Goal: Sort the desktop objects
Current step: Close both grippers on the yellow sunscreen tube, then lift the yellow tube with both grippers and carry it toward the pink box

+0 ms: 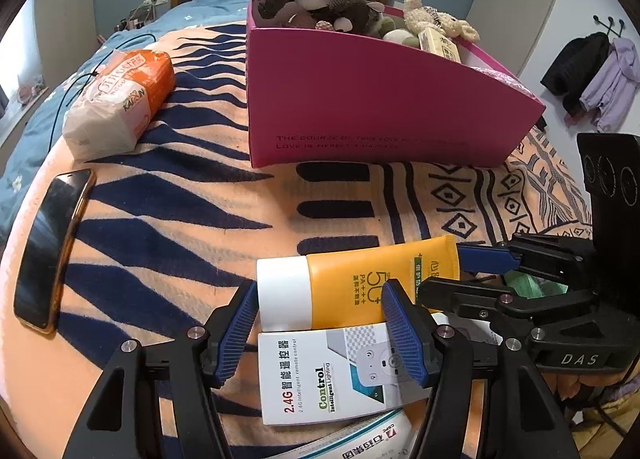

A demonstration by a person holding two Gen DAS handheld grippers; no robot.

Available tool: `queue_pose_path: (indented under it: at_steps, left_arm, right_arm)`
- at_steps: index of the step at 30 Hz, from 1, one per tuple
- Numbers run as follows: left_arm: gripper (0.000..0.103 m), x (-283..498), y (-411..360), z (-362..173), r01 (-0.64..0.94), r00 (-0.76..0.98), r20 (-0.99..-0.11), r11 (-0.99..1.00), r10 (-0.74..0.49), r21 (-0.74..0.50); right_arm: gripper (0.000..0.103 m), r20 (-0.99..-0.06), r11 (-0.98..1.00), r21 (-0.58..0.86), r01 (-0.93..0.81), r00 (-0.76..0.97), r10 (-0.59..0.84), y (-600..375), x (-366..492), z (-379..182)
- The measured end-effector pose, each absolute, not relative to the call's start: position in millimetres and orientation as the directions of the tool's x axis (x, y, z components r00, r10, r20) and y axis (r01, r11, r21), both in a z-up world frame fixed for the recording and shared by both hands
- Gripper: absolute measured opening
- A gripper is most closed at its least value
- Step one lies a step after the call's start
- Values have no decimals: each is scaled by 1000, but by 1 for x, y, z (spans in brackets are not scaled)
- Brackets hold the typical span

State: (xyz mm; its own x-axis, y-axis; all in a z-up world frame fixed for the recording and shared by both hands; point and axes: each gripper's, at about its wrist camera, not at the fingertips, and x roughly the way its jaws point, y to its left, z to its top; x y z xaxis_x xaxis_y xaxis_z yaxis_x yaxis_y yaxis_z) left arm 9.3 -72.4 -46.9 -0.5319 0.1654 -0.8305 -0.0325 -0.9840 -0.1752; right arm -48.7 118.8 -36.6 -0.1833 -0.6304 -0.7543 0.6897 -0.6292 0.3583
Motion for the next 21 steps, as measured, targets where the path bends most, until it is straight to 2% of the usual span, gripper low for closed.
queue_pose_path:
  at_steps: [9, 21]
  left_arm:
    - [64, 11, -68, -37, -38, -544, -819, -980, 183, -194]
    - [64, 8, -64, -21, -46, -579, -792, -977, 195, -207]
  right_arm:
    - [38, -725, -627, 352, 695, -220, -652, 126, -48, -25]
    - [38, -688, -620, 333, 711, -266, -675, 136, -49, -7]
